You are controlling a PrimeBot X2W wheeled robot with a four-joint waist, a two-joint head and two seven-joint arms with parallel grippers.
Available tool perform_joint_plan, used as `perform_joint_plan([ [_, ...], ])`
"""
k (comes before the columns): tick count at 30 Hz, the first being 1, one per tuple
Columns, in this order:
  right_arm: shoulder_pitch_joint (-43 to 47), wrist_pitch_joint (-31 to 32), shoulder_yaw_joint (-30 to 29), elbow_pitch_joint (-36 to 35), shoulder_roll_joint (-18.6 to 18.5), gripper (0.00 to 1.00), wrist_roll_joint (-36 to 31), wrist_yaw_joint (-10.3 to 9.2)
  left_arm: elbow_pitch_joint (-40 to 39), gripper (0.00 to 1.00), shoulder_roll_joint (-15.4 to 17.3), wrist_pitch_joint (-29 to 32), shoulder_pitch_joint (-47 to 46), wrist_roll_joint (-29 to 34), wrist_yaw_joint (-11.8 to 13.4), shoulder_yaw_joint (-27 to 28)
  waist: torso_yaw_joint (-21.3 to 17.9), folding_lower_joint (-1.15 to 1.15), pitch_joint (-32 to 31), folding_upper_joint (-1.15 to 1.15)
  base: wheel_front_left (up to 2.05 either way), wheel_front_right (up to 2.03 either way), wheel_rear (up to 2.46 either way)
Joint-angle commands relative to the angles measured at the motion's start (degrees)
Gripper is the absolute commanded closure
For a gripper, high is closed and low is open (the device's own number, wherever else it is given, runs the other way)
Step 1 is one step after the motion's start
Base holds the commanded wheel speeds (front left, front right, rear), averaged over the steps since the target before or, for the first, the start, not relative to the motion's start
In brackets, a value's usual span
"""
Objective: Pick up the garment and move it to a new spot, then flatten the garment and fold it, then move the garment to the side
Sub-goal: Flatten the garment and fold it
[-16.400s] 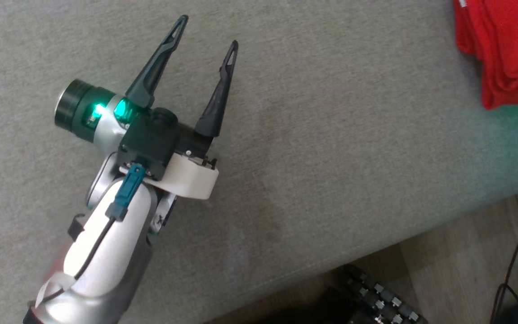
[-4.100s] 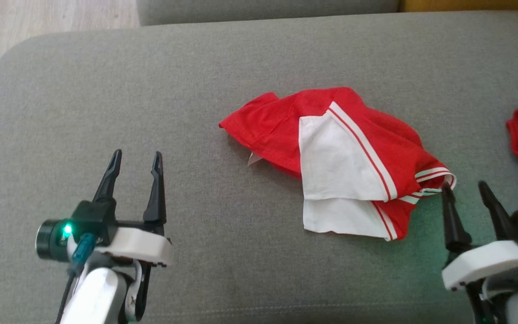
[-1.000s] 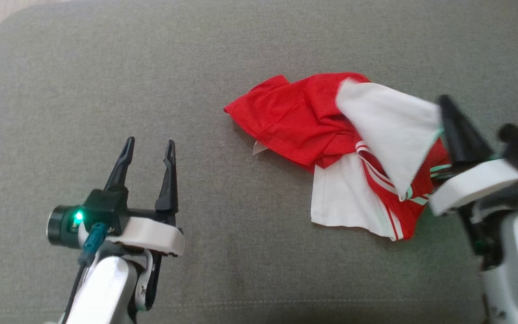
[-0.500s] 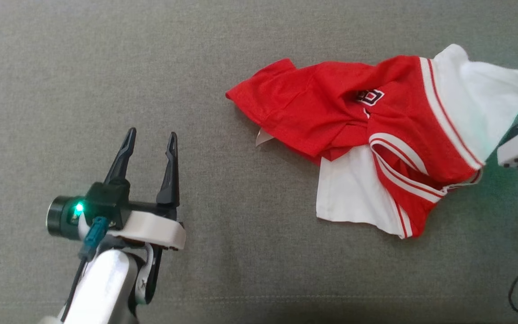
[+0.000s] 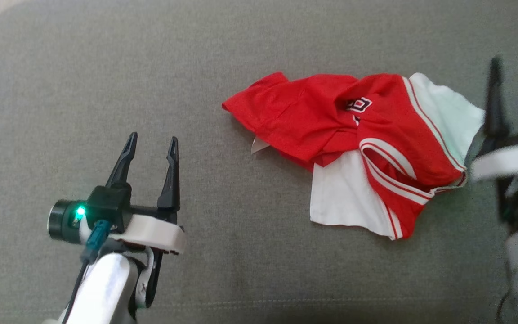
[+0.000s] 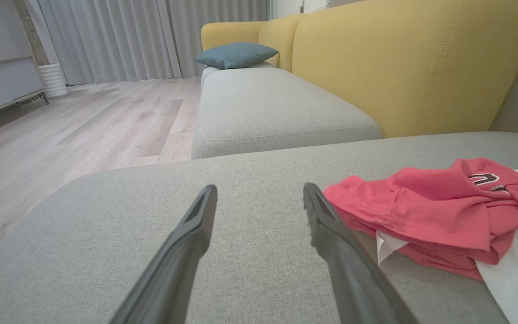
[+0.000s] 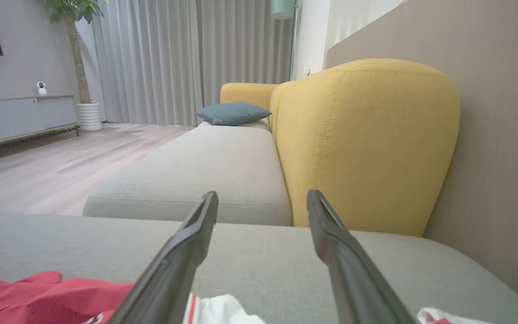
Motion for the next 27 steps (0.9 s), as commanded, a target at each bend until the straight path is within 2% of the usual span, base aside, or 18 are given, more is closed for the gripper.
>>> perform_joint_plan([
  [1, 2.74, -0.48, 1.70, -3.25, 0.71, 0.00, -0.35, 0.22, -1.57, 0.00, 1.46, -0.69, -0.99, -0.13, 0.37, 2.38, -0.22, 0.00, -1.08, 0.00, 0.00, 0.00, 0.00],
  [7, 13.20, 3.54, 3.70, -13.78, 5.26, 0.00, -0.69, 0.22, -1.86, 0.00, 1.88, -0.55, 0.72, -0.48, 0.95, 2.43, -0.70, 0.00, -3.43, 0.00, 0.00, 0.00, 0.00],
  [13, 20.69, 6.44, 4.51, -20.98, 8.53, 0.00, -0.47, 0.22, -2.46, 0.00, 2.24, -0.34, 2.38, -0.90, 1.62, 2.55, -1.10, 0.00, -4.85, 0.00, 0.00, 0.00, 0.00],
  [27, 23.70, 8.71, 3.74, -25.73, 10.18, 0.00, -0.78, 0.22, -3.53, 0.00, 2.69, 0.03, 3.02, -1.23, 2.48, 2.37, -1.08, 0.00, -4.54, 0.00, 0.00, 0.00, 0.00],
])
